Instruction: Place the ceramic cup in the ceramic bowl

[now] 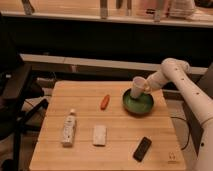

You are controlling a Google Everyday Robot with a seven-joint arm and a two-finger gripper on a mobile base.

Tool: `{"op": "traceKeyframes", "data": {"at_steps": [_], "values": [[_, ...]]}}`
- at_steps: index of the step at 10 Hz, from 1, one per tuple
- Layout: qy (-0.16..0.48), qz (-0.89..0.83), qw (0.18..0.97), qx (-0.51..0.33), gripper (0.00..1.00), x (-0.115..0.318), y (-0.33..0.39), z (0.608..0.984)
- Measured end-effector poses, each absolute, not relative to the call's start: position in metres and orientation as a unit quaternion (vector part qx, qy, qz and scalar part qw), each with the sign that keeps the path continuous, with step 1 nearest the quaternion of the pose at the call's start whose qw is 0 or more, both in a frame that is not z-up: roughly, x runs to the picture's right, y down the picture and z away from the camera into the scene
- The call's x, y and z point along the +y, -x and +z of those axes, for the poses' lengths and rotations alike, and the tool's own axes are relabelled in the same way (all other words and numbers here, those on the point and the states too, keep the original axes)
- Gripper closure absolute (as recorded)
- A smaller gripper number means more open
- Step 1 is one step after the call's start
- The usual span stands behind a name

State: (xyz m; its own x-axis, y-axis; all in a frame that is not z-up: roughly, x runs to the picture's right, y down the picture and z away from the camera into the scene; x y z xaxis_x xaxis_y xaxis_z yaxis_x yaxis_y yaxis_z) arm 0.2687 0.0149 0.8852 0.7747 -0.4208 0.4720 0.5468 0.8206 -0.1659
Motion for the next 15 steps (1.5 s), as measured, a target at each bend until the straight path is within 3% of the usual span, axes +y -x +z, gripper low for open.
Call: {"op": "traceKeyframes", "data": {"at_steps": [15], "values": [[0.144, -0.26, 0.931, -0.214, 0.81, 0.0125, -0.2707, 0.8912]]}}
